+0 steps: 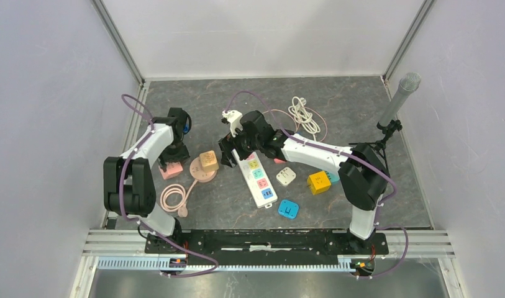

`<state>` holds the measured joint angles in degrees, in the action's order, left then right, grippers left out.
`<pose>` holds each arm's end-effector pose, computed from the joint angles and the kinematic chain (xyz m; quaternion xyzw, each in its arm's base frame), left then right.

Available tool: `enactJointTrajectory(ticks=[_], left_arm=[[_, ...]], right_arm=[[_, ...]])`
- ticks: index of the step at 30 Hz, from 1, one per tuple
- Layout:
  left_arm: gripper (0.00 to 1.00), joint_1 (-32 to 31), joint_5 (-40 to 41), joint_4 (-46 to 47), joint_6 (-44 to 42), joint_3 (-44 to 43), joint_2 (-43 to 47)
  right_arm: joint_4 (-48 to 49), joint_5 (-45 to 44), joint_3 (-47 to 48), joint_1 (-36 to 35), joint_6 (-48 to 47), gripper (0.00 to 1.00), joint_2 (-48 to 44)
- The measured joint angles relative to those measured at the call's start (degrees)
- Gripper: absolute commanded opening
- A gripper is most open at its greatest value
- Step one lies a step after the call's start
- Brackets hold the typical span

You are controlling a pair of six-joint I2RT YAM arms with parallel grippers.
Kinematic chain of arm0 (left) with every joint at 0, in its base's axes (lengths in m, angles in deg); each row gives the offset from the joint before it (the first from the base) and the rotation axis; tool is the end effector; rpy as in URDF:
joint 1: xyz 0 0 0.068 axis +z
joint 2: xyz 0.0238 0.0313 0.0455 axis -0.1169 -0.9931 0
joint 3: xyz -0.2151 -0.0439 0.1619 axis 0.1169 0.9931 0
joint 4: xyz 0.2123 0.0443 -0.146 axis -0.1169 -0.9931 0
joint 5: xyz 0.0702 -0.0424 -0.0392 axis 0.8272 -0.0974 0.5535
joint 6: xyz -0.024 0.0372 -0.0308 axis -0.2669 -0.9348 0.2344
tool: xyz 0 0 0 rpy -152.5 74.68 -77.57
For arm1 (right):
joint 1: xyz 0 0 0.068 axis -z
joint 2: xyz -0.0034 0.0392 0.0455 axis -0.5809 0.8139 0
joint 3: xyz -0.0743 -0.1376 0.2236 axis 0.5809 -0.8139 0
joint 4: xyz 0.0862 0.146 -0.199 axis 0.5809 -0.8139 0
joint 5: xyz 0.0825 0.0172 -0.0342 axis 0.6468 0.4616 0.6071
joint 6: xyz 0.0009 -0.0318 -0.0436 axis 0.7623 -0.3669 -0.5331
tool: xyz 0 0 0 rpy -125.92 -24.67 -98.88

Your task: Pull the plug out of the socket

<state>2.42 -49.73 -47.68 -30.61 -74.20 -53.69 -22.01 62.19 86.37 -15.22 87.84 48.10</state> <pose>0.2830 -0.0068 0.2068 -0.2443 0.9458 0.1797 0.1165 0.2622 0.3345 0.2427 -0.3437 0.8180 0.3293 0.3231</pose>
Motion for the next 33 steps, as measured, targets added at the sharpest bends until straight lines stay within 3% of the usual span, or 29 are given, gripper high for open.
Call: enactJointTrajectory(ticks=[3, 11, 23, 33], left_arm=[[0.72, 0.1, -0.6, -0.1, 0.0, -0.2, 0.0], [0.95, 0.2, -6.1, 0.7, -0.1, -3.1, 1.6], [0.94, 0.4, -9.0, 1.1, -0.1, -6.4, 10.9], [0.95, 0.5, -16.1, 5.8, 4.7, 9.7, 25.9]], right_arm=[[0.0, 0.0, -0.2, 0.0, 0.0, 0.92, -0.1], [-0.2, -0.1, -0.2, 0.0, 0.3, 0.92, -0.1], [-0.5, -0.7, -0.2, -0.4, 0.8, 0.93, -0.1], [-6.2, -9.7, 5.0, -2.8, 2.9, 0.93, 2.3]])
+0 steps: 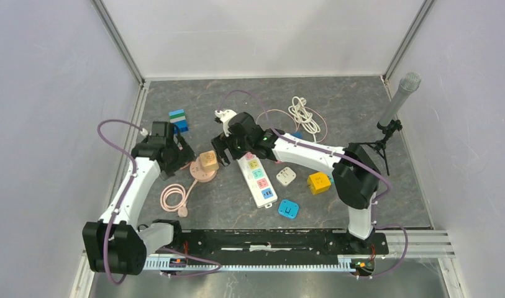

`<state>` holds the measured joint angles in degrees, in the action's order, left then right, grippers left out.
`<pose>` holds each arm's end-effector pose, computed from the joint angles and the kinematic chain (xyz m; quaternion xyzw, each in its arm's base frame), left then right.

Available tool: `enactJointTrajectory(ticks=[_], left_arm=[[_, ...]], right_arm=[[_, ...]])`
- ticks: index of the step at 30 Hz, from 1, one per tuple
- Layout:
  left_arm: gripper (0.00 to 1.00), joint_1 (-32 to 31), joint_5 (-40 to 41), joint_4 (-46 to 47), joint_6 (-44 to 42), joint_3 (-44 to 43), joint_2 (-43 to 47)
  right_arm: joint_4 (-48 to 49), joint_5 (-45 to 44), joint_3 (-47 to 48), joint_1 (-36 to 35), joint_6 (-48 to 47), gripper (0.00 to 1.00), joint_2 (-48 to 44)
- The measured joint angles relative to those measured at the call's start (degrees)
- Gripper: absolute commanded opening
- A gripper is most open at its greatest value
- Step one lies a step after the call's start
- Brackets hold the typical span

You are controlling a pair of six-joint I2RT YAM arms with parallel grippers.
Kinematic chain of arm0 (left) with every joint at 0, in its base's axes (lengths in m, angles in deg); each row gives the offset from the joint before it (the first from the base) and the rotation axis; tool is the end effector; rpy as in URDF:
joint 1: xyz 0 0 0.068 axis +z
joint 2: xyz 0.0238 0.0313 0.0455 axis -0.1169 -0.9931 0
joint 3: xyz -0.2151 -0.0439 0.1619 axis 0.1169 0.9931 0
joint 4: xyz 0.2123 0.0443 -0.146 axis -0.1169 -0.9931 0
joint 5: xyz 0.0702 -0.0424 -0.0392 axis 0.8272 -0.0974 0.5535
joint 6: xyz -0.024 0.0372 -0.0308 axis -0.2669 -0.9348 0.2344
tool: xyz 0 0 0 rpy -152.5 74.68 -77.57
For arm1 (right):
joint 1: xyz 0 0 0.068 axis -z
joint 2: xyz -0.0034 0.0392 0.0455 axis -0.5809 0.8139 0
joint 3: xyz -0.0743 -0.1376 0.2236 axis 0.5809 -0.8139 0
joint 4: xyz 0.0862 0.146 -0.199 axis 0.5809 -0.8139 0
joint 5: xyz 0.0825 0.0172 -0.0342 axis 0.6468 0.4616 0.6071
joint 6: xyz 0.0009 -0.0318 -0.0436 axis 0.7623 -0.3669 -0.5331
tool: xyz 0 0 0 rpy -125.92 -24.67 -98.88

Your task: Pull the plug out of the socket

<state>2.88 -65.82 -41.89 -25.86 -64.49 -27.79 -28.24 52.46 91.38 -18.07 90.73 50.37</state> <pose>0.2150 -0.0095 0.2637 -0.2893 0.9230 -0.0225 0.2527 0.2556 0.3511 0.2456 -0.3127 0.8494 0.2695 0.3286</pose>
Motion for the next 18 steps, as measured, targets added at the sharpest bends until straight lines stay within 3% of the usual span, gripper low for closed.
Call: enactJointTrajectory(ticks=[5, 10, 14, 18], left_arm=[[0.96, 0.1, -5.0, 2.1, 5.0, 9.5, 3.1], [0.94, 5.6, -10.9, 3.1, 6.1, 11.2, 1.6], [0.85, 11.5, -14.7, 4.3, 6.0, 11.1, -0.5], [0.75, 12.9, -18.6, 6.5, 6.0, 11.5, -2.0]], right_arm=[[-1.4, -7.0, 6.6, -3.5, 2.9, 0.95, 4.3], [-2.8, -13.1, 12.6, -7.5, 4.7, 0.96, 9.4], [-3.2, -15.4, 13.3, -8.9, 5.5, 0.97, 11.8], [-3.3, -18.0, 14.4, -9.0, 5.5, 0.95, 14.3]])
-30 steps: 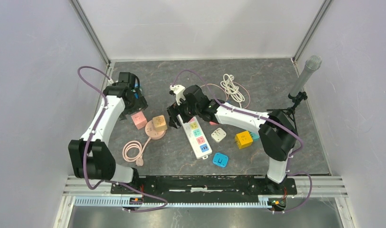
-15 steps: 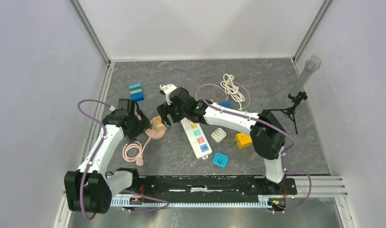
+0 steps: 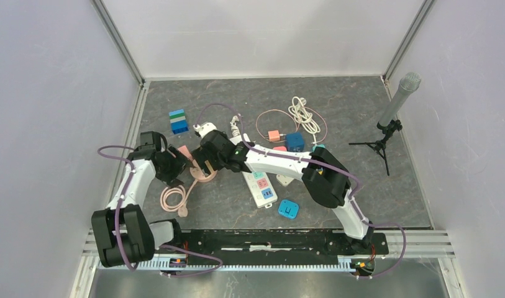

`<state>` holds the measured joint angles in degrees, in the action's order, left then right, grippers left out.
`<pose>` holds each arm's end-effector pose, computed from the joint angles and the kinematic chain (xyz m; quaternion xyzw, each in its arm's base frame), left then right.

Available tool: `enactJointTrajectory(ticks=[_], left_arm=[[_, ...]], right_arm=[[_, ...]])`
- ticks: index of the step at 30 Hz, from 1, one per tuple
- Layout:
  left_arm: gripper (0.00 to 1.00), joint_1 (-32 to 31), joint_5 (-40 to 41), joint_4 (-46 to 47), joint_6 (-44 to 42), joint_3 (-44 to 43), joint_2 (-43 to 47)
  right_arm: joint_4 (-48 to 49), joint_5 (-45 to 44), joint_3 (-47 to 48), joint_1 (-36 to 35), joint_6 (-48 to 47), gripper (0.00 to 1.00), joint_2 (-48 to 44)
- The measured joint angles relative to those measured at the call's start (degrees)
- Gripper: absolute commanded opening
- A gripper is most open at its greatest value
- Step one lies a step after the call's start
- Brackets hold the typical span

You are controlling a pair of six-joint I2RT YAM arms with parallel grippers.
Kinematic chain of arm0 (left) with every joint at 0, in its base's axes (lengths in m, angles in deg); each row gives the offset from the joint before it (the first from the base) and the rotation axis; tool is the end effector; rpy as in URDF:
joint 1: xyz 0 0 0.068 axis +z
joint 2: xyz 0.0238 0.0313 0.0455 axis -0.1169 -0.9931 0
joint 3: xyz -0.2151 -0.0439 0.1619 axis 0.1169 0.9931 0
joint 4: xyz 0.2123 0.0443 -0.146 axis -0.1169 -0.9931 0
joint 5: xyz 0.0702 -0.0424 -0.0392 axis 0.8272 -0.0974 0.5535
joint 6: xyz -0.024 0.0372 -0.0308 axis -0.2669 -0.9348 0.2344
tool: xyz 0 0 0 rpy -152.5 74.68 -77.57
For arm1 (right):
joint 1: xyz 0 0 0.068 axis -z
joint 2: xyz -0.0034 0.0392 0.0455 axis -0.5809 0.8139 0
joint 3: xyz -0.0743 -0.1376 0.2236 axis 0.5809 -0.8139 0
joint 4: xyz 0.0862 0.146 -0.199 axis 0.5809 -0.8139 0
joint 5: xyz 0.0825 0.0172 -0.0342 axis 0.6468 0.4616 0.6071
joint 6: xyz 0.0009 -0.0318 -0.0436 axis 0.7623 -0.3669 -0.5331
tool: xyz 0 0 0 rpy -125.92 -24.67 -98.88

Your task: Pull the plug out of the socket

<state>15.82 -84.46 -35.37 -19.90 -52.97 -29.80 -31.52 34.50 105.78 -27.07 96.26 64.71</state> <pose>0.2042 0.0260 0.2029 -0.4109 0.8879 -0.1418 0.1504 0.2326 0.4303 0.2136 -0.2813 0.8678 0.1835 0.3662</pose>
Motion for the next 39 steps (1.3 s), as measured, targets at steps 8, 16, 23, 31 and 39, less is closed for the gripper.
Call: enactJointTrajectory(ticks=[8, 16, 23, 31, 39], left_arm=[[0.63, 1.0, -3.9, 3.2, -1.0, 1.0, -3.5], [0.59, 1.1, -4.8, 7.1, -1.6, 2.6, -4.8], [0.59, 1.2, -5.7, 9.6, -1.6, 4.7, -6.1], [0.60, 0.8, -11.4, 14.7, -1.5, 9.3, -5.7], [0.59, -1.0, -15.5, 19.7, -0.2, 12.8, -1.6]], right_arm=[[2.3, -2.1, 1.2, -0.2, 0.2, 0.85, 2.9], [5.2, -2.3, 1.6, -0.2, -0.2, 0.56, 3.7], [6.8, -3.3, -0.7, -0.3, -0.3, 0.41, 2.7], [7.0, -1.6, -12.9, -0.3, -0.6, 0.56, -6.3], [5.2, 0.1, -10.7, -0.3, -1.7, 0.69, -5.2]])
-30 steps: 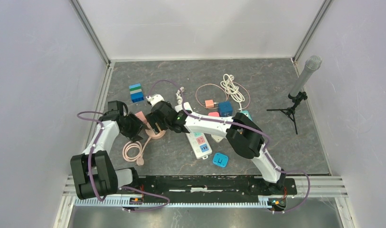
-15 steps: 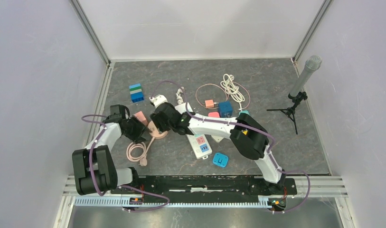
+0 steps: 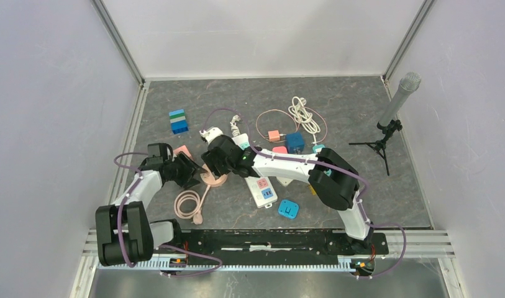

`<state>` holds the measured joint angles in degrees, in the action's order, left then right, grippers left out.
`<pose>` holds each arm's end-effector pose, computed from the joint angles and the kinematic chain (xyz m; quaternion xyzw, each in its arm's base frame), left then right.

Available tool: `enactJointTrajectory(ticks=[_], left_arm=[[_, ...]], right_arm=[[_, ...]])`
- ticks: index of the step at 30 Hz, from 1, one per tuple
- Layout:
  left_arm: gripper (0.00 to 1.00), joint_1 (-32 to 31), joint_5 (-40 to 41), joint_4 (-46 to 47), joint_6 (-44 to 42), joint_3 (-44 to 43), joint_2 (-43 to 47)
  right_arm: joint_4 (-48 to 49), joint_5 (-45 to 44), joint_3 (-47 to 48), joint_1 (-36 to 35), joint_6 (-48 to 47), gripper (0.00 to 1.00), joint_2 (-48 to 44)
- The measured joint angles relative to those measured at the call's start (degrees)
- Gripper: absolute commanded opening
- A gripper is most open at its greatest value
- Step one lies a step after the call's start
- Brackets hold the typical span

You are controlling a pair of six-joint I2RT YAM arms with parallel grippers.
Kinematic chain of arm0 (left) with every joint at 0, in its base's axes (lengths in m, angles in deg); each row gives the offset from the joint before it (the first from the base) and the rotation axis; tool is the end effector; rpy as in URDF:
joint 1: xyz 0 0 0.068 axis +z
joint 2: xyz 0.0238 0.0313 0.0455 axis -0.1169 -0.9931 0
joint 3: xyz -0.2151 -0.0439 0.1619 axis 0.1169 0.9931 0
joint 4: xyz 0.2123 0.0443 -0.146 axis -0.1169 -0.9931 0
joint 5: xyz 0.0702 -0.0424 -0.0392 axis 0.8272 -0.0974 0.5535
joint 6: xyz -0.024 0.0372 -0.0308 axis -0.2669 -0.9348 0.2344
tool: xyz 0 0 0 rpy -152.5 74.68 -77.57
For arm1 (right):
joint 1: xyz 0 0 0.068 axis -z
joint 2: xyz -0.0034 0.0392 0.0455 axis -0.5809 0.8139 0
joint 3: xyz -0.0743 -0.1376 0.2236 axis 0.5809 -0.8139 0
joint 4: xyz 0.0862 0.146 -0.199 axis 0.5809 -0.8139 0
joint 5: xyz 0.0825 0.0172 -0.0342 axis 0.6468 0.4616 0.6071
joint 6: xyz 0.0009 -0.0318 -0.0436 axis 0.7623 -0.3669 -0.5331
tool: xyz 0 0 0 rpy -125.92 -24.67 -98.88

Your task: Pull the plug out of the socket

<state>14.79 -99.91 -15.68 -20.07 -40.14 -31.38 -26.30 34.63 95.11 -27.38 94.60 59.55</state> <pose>0.1995 0.0124 0.1527 -0.3569 0.8794 -0.2775 0.1494 0.2180 0.4078 0.2015 -0.2973 0.8636 0.1784 0.3661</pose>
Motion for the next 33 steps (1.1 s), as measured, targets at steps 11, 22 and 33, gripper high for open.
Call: enactJointTrajectory(ticks=[11, 22, 33], left_arm=[[0.42, -2.6, 1.7, 1.6, 0.6, -0.3, -2.7], [0.39, -4.7, 5.4, -1.9, 0.7, -3.3, -4.5], [0.33, -5.5, 6.6, -4.2, 0.7, -5.1, -5.6]], right_arm=[[-1.1, 0.5, 2.2, 0.0, -0.5, 0.21, 1.5], [3.4, 4.8, -0.5, 1.6, -1.1, 0.00, 0.5], [3.0, -2.8, 0.2, -1.9, -7.3, 0.00, 0.8]])
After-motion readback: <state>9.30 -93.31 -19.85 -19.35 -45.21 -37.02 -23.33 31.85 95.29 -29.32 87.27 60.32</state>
